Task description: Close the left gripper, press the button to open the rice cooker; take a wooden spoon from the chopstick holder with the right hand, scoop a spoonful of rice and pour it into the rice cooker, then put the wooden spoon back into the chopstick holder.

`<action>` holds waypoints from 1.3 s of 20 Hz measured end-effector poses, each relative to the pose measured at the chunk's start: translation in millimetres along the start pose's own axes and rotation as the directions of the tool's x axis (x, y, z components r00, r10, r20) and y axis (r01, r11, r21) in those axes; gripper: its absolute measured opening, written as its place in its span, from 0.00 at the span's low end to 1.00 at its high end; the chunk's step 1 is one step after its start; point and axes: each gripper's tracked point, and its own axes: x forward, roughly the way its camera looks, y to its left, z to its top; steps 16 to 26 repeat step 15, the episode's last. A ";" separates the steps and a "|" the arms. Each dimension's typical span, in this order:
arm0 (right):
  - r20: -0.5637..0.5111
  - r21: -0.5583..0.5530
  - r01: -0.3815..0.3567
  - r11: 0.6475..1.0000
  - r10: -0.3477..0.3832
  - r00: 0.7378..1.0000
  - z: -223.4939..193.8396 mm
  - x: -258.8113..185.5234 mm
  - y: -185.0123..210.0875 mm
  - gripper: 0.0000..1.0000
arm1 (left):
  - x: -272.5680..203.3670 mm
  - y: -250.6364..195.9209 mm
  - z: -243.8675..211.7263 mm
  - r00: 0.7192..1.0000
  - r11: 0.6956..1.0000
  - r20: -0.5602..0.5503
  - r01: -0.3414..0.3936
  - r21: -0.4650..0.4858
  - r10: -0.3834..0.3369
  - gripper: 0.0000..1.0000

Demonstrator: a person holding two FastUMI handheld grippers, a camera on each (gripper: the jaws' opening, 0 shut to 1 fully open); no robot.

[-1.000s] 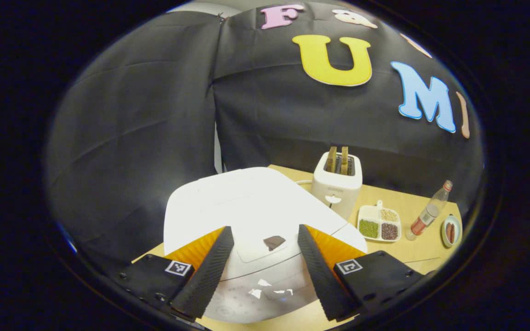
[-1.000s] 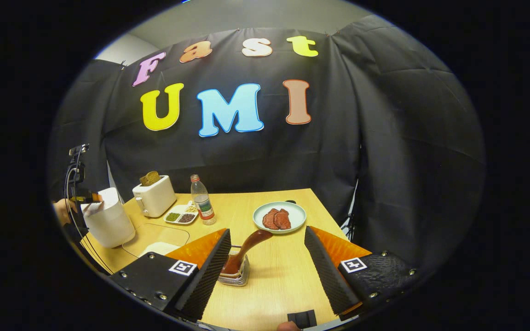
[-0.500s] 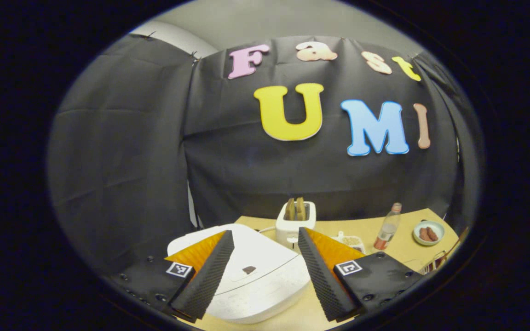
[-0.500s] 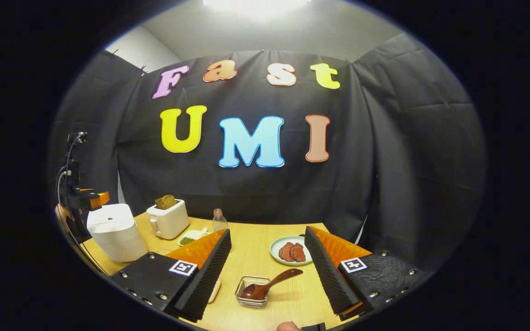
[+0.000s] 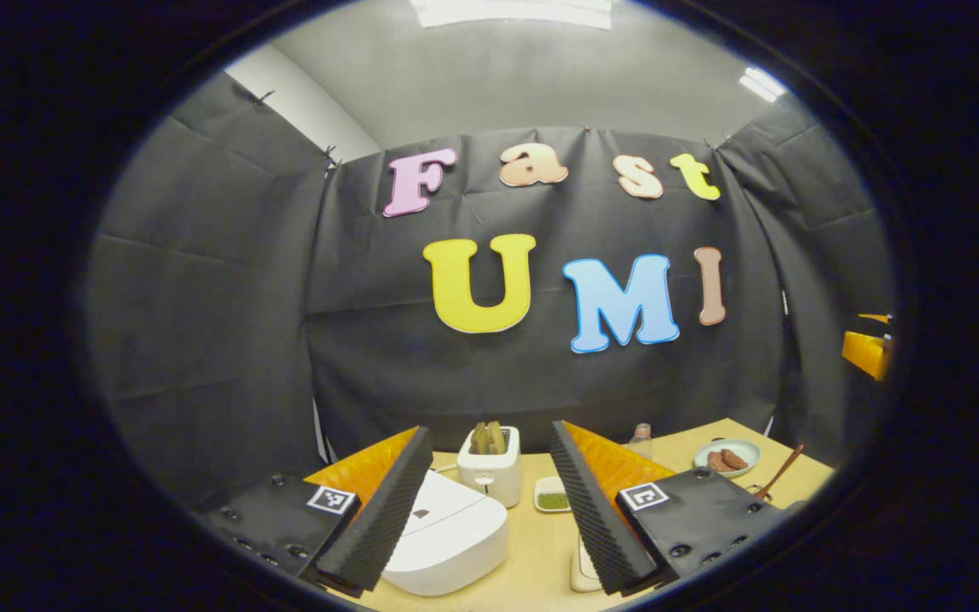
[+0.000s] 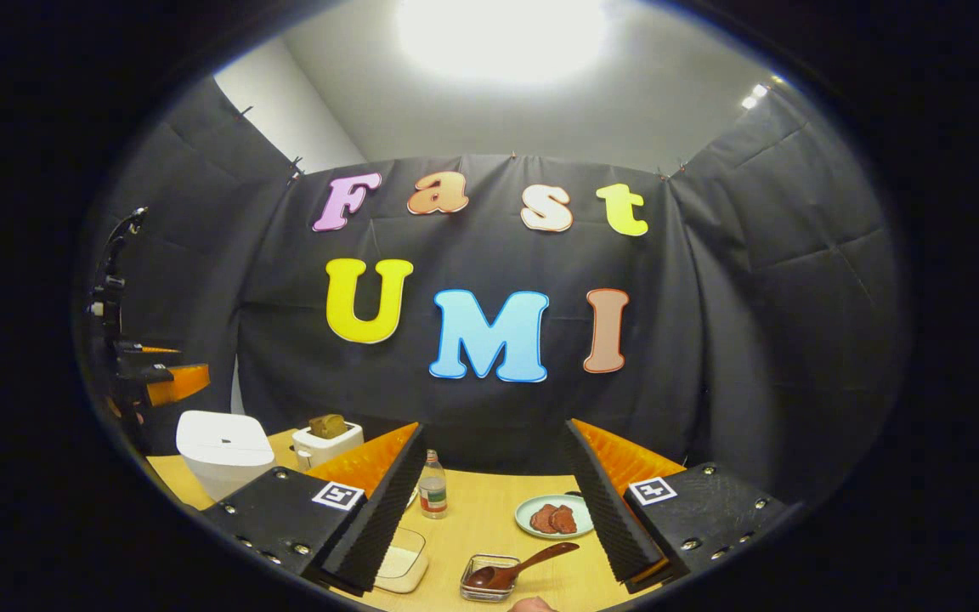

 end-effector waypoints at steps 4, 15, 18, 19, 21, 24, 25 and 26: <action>0.008 -0.002 0.004 1.000 -0.004 1.000 -2.0 -9.2 4.0 0.98 | -27.0 -10.9 6.4 0.998 0.999 0.058 -0.007 -0.035 0.009 0.99; 0.014 0.023 0.029 0.999 -0.030 0.999 -0.9 -13.3 5.6 0.98 | -46.5 -16.0 11.6 0.995 0.999 0.102 -0.015 -0.028 0.018 0.96; 0.014 0.023 0.029 0.999 -0.030 0.999 -0.9 -13.3 5.6 0.98 | -46.5 -16.0 11.6 0.995 0.999 0.102 -0.015 -0.028 0.018 0.96; 0.014 0.023 0.029 0.999 -0.030 0.999 -0.9 -13.3 5.6 0.98 | -46.5 -16.0 11.6 0.995 0.999 0.102 -0.015 -0.028 0.018 0.96; 0.014 0.023 0.029 0.999 -0.030 0.999 -0.9 -13.3 5.6 0.98 | -46.5 -16.0 11.6 0.995 0.999 0.102 -0.015 -0.028 0.018 0.96; 0.014 0.023 0.029 0.999 -0.030 0.999 -0.9 -13.3 5.6 0.98 | -46.5 -16.0 11.6 0.995 0.999 0.102 -0.015 -0.028 0.018 0.96; 0.014 0.023 0.029 0.999 -0.030 0.999 -0.9 -13.3 5.6 0.98 | -46.5 -16.0 11.6 0.995 0.999 0.102 -0.015 -0.028 0.018 0.96; 0.014 0.023 0.029 0.999 -0.030 0.999 -0.9 -13.3 5.6 0.98 | -46.5 -16.0 11.6 0.995 0.999 0.102 -0.015 -0.028 0.018 0.96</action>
